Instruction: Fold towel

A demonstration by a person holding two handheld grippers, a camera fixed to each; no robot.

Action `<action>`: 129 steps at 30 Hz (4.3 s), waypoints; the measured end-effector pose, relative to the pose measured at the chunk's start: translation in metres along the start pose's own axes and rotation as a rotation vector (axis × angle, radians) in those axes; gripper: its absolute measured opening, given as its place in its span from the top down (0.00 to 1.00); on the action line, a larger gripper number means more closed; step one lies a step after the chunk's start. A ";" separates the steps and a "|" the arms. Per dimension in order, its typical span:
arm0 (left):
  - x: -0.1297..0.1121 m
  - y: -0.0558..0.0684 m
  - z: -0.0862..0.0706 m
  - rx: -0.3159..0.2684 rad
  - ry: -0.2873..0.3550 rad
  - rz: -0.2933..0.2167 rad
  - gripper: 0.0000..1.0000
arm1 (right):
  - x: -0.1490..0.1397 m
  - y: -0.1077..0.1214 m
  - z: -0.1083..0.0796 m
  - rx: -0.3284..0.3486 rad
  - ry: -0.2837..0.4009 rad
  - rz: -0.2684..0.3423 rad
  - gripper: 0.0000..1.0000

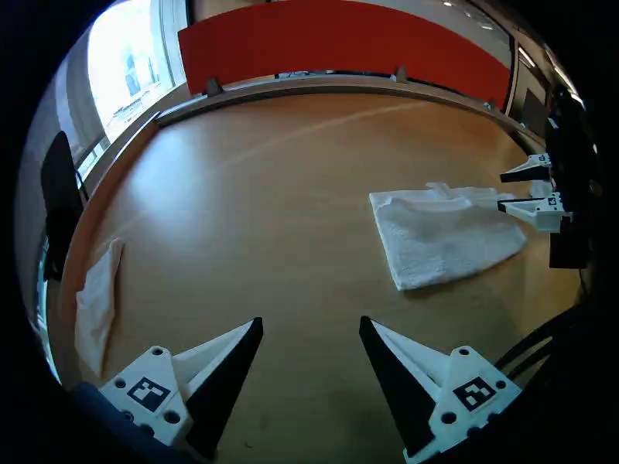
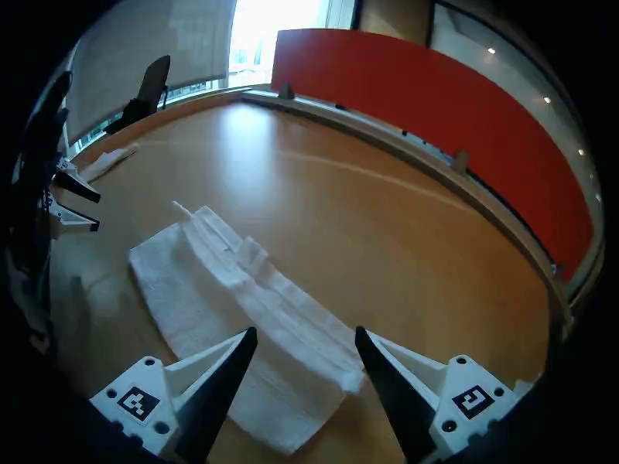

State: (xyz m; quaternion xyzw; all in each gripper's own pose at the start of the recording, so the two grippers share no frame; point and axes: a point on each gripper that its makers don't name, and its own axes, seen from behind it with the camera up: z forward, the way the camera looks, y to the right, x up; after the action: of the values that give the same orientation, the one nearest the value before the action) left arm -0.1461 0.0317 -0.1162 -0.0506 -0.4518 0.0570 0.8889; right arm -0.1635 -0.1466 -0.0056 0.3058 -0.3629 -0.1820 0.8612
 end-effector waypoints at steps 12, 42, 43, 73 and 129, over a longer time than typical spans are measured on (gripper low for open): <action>-0.029 -0.015 -0.026 0.037 -0.003 -0.045 0.07 | 0.020 -0.030 0.018 0.050 -0.001 -0.052 0.01; -0.056 -0.021 -0.039 0.049 -0.017 -0.058 0.07 | 0.032 -0.026 0.040 0.042 -0.019 -0.080 0.02; -0.056 -0.021 -0.040 0.051 -0.016 -0.060 0.07 | 0.033 -0.025 0.040 0.040 -0.018 -0.080 0.02; -0.067 -0.023 -0.055 0.056 -0.002 -0.068 0.07 | 0.020 -0.023 0.014 0.026 -0.013 -0.054 0.01; -0.069 -0.020 -0.061 0.065 0.000 -0.063 0.07 | -0.110 -0.019 -0.057 0.081 -0.202 0.019 0.43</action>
State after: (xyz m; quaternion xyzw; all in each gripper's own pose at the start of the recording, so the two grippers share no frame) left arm -0.1362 -0.0003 -0.2042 -0.0073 -0.4510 0.0437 0.8914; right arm -0.1966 -0.0792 -0.1061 0.3170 -0.4578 -0.1888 0.8089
